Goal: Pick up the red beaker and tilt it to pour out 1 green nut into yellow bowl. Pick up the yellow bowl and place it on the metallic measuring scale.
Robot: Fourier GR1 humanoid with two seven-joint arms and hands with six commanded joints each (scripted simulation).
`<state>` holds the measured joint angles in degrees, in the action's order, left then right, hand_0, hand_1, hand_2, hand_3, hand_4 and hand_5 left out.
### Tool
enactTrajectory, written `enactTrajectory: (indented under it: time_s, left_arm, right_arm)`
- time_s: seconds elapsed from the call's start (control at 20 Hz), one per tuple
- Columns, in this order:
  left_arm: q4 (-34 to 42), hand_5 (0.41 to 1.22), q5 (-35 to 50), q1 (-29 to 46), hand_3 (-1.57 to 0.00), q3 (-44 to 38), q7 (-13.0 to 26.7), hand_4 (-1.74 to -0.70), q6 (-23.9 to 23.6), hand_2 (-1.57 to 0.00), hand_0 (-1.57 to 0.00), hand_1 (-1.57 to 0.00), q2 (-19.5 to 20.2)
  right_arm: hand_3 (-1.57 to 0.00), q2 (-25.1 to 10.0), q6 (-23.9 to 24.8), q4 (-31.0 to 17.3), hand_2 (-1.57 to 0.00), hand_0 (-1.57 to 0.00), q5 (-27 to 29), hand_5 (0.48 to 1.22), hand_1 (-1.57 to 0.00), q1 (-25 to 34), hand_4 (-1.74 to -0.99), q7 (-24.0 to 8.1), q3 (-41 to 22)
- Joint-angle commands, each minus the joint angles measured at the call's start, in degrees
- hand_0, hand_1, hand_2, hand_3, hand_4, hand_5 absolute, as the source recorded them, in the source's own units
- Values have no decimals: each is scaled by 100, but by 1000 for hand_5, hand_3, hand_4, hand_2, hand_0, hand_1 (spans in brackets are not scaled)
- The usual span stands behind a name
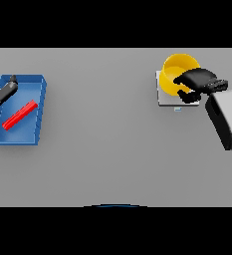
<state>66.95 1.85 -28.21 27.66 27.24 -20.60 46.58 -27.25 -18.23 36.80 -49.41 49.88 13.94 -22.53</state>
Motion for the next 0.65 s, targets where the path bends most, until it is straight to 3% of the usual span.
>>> enactTrajectory:
  time_s: [0.0, 0.3, 0.6]
  left_arm:
    - [-43, 662, 5, 0, 1, -16, 18, -724, -5, 1, 1, 1, 8]
    - [-241, 665, -3, -68, 1, -19, -76, -726, 25, 1, 1, 1, -65]
    - [-244, 665, -29, -146, 1, 27, 26, -726, 18, 1, 1, 1, -141]
  right_arm:
    - [-506, 11, 21, -17, -381, -324, -17, 909, -288, 32, -1560, 99, -26]
    - [-296, -50, 134, 26, -99, -84, 32, 809, -75, -82, -1530, 301, 9]
    - [-146, 21, -47, -66, -25, -21, 68, 738, -19, -28, -1478, -44, 59]
